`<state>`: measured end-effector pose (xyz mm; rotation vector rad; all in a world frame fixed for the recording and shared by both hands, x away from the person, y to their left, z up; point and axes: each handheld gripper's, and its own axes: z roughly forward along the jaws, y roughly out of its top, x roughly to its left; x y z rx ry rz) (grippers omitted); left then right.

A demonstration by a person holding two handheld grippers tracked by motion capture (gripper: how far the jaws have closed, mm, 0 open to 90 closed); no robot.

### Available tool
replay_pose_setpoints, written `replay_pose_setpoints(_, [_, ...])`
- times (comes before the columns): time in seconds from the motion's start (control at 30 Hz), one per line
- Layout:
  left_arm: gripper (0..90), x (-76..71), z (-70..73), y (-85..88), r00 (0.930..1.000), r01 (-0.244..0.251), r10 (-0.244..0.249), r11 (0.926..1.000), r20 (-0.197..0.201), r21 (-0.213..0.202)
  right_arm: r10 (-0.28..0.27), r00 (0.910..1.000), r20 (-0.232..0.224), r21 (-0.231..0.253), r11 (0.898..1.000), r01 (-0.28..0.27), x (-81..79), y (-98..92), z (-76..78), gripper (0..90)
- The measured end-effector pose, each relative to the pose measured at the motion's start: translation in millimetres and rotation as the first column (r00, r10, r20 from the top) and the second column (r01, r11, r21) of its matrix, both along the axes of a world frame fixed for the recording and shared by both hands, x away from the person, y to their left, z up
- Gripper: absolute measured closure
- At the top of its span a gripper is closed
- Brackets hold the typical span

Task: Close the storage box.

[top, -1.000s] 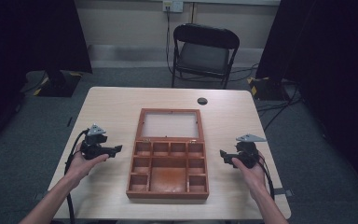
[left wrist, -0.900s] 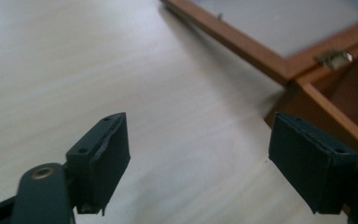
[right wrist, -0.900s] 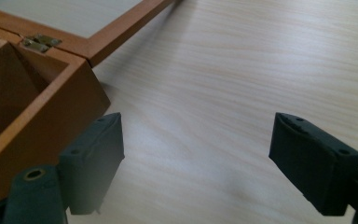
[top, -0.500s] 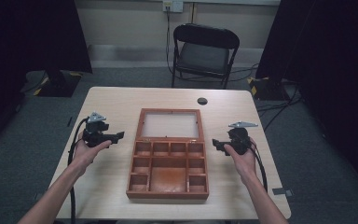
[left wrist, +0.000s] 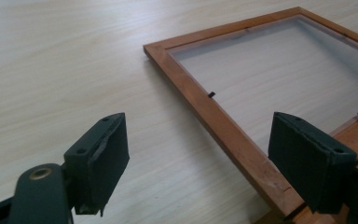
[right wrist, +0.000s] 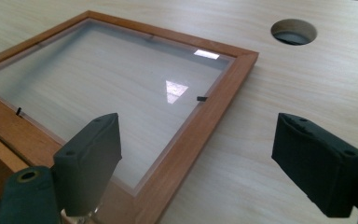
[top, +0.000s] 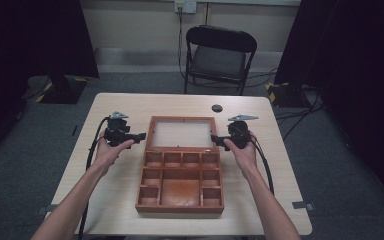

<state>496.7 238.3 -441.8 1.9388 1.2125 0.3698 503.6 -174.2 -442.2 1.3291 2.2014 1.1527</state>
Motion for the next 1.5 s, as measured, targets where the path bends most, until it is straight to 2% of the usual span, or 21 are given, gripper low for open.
replay_pose_setpoints(0.03, [20.3, 0.0, 0.0, 0.0, 1.0000, 0.000, 0.000, 1.0000, 0.000, 0.000, 0.000, 1.0000, 0.000, 0.000, 1.000, 0.000, 0.0, 0.0, 0.0, 14.9])
replay_pose_setpoints(0.07, [20.4, 1.7, -3.2, -3.7, 0.9999, -0.005, 0.004, 0.9997, -0.016, -0.026, 0.009, 0.9998, -0.018, -0.009, 1.000, -0.009, 3.3, 4.4, -4.0, 17.0])
replay_pose_setpoints(0.1, [20.5, 2.5, -4.2, -4.5, 0.9998, 0.002, -0.002, 0.9997, -0.022, -0.024, 0.019, 0.9994, -0.028, -0.002, 1.000, -0.019, 4.9, 5.4, -6.1, 19.8])
replay_pose_setpoints(0.13, [20.5, 2.5, -4.2, -4.5, 0.9998, 0.002, -0.002, 0.9997, -0.022, -0.024, 0.019, 0.9994, -0.028, -0.002, 1.000, -0.019, 4.9, 5.4, -6.1, 19.8])
replay_pose_setpoints(0.2, [21.2, 3.9, -6.7, -7.1, 0.9991, -0.003, 0.001, 0.9990, -0.043, -0.046, 0.011, 0.9982, -0.060, 0.017, 1.000, -0.010, 8.0, 8.3, -12.8, 18.4])
replay_pose_setpoints(0.23, [21.2, 4.2, -7.5, -8.4, 0.9985, -0.005, 0.002, 0.9987, -0.054, -0.051, 0.011, 0.9982, -0.060, 0.017, 1.000, -0.010, 8.0, 8.3, -12.8, 18.4])
replay_pose_setpoints(0.33, [21.4, 7.3, -14.6, -13.6, 0.9954, 0.007, -0.011, 0.9992, -0.096, -0.039, 0.001, 0.9966, -0.082, 0.029, 1.000, 0.001, 12.9, 10.1, -18.8, 17.6])
replay_pose_setpoints(0.4, [21.4, 8.5, -16.6, -14.3, 0.9941, 0.009, -0.013, 0.9993, -0.108, -0.037, 0.003, 0.9965, -0.084, 0.032, 1.000, -0.001, 13.9, 10.4, -19.6, 17.5])
replay_pose_setpoints(0.5, [22.5, 11.1, -22.3, -19.0, 0.9921, 0.018, -0.022, 0.9994, -0.124, -0.031, 0.008, 0.9935, -0.113, 0.028, 1.000, -0.005, 18.1, 12.6, -23.0, 16.7])
replay_pose_setpoints(0.57, [22.5, 11.6, -24.0, -20.8, 0.9916, 0.013, -0.016, 0.9995, -0.128, -0.029, 0.003, 0.9927, -0.120, 0.018, 1.000, -0.001, 18.8, 13.2, -23.9, 16.4])
replay_pose_setpoints(0.67, [21.4, 13.3, -26.6, -22.0, 0.9908, 0.011, -0.018, 0.9984, -0.134, -0.056, 0.009, 0.9912, -0.132, 0.028, 1.000, -0.006, 20.4, 15.8, -27.0, 14.0])
replay_pose_setpoints(0.73, [21.4, 14.8, -27.5, -22.0, 0.9879, 0.018, -0.029, 0.9974, -0.152, -0.069, 0.003, 0.9895, -0.145, 0.058, 0.998, 0.005, 22.9, 15.7, -30.0, 13.8])
replay_pose_setpoints(0.93, [20.4, 16.6, -30.7, -27.5, 0.9826, 0.025, -0.046, 0.9927, -0.180, -0.118, 0.008, 0.9863, -0.165, 0.090, 0.996, 0.007, 25.0, 20.9, -33.1, 13.6])
replay_pose_setpoints(1.0, [20.4, 16.8, -30.8, -28.2, 0.9818, 0.027, -0.049, 0.9922, -0.183, -0.122, 0.010, 0.9861, -0.166, 0.094, 0.996, 0.006, 25.3, 21.3, -33.5, 13.6])
replay_pose_setpoints(1.07, [20.4, 17.0, -31.9, -30.5, 0.9803, 0.034, -0.060, 0.9901, -0.188, -0.136, 0.015, 0.9827, -0.184, 0.129, 0.992, 0.009, 27.4, 21.6, -36.9, 12.7])
replay_pose_setpoints(1.17, [19.9, 17.0, -31.6, -31.8, 0.9809, 0.039, -0.062, 0.9912, -0.184, -0.126, 0.012, 0.9801, -0.198, 0.152, 0.988, 0.019, 28.9, 21.3, -39.7, 11.4])
replay_pose_setpoints(1.2, [20.0, 17.0, -31.0, -33.9, 0.9813, 0.047, -0.068, 0.9915, -0.180, -0.122, 0.015, 0.9757, -0.219, 0.181, 0.983, 0.026, 30.1, 21.6, -42.3, 11.4])
replay_pose_setpoints(1.23, [20.0, 17.0, -31.0, -33.9, 0.9813, 0.047, -0.068, 0.9915, -0.180, -0.122, 0.015, 0.9757, -0.219, 0.181, 0.983, 0.026, 30.1, 21.6, -42.3, 11.4])
replay_pose_setpoints(1.27, [20.0, 17.1, -30.7, -34.8, 0.9809, 0.050, -0.071, 0.9919, -0.181, -0.117, 0.026, 0.9711, -0.237, 0.206, 0.978, 0.024, 31.3, 24.2, -44.5, 9.6])
replay_pose_setpoints(1.4, [19.7, 18.0, -31.2, -36.4, 0.9778, 0.043, -0.069, 0.9904, -0.198, -0.131, 0.034, 0.9663, -0.255, 0.208, 0.978, 0.020, 33.0, 28.4, -45.3, 6.7])
replay_pose_setpoints(1.5, [18.5, 18.0, -30.7, -37.3, 0.9779, 0.048, -0.072, 0.9912, -0.197, -0.124, 0.038, 0.9654, -0.258, 0.206, 0.978, 0.017, 33.5, 28.5, -44.8, 6.8])
